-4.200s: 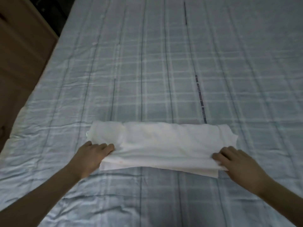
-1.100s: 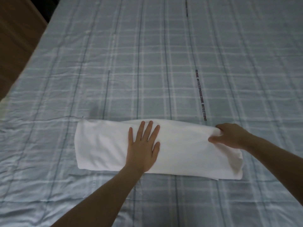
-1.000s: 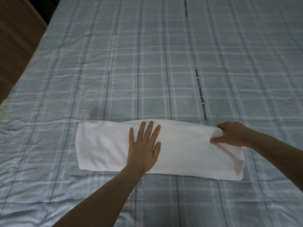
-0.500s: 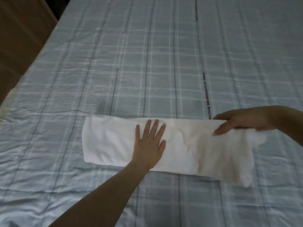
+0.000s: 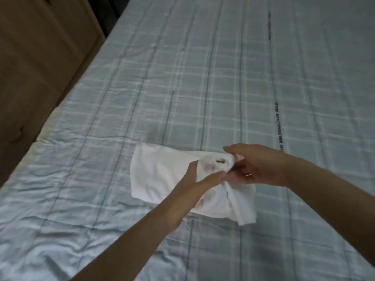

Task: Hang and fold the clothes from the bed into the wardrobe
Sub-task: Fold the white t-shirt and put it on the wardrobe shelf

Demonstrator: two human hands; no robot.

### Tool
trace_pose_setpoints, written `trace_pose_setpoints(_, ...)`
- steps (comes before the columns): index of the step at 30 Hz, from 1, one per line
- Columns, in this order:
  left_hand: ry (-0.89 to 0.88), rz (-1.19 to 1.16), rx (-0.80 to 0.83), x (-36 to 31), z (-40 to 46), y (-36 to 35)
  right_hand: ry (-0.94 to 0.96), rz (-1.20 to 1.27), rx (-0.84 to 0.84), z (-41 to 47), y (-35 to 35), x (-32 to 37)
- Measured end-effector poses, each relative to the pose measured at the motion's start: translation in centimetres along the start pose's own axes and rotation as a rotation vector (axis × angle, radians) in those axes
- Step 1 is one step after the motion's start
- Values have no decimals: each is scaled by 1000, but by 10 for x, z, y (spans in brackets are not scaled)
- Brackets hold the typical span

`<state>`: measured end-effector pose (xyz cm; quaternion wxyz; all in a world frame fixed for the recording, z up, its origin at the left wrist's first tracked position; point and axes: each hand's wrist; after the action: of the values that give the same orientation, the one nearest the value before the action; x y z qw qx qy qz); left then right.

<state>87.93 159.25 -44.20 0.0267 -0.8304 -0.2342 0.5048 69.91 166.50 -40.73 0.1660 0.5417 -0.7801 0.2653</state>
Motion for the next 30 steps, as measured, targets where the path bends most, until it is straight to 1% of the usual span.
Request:
trace_pose_setpoints(2, -10, 60, -85, 10, 2, 11, 91, 143, 32, 2, -13, -7)
trace_pose_setpoints(3, 8, 39, -145, 17, 3, 15, 158, 181, -18, 4, -18, -14)
trace_pose_setpoints(4, 28, 21, -185, 23, 3, 18, 260, 141, -135, 9, -18, -26)
trace_pose_setpoints(5, 45, 13, -208, 27, 3, 20, 374, 28, -331, 13, -16, -39)
trace_pose_setpoints(6, 63, 9, -224, 30, 4, 22, 473, -157, -553, 16, -10, -54)
trace_pose_setpoints(7, 80, 0, -235, 32, 4, 23, 515, -338, -711, 19, -5, -69)
trace_pose_setpoints(8, 93, -13, -251, 34, 5, 25, 502, -475, -793, 22, 0, -85)
trace_pose_setpoints(9, 101, -27, -262, 34, 6, 25, 481, -567, -805, 25, 4, -102)
trace_pose_setpoints(12, 110, -61, -239, 32, 8, 25, 439, -654, -666, 32, 3, -137)
trace_pose_setpoints(14, 98, -50, -210, 27, 10, 26, 495, -706, -641, 35, -1, -145)
trace_pose_setpoints(16, 91, -32, -180, 20, 11, 29, 566, -776, -658, 41, -5, -148)
trace_pose_setpoints(18, 89, -29, -185, 13, 11, 36, 650, -892, -670, 47, -10, -147)
trace_pose_setpoints(19, 85, -30, -206, 9, 10, 41, 659, -941, -678, 50, -14, -145)
trace_pose_setpoints(22, 67, -72, -324, 4, 5, 66, 569, -1018, -659, 56, -32, -132)
trace_pose_setpoints(25, 80, -108, -429, 4, -5, 96, 534, -1142, -695, 70, -53, -118)
trace_pose_setpoints(28, 125, -47, -510, 9, -13, 118, 483, -1210, -692, 90, -72, -111)
trace_pose_setpoints(30, 152, 15, -523, 13, -15, 127, 452, -1245, -675, 103, -82, -113)
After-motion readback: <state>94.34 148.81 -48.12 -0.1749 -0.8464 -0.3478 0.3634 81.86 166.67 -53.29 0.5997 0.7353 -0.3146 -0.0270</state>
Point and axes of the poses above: each hand's wrist, its own z-axis towards the middle knuckle, its own y-axis out of the back of the hand, x = y × z, and after that the axes turned 10 degrees about x, right-handed
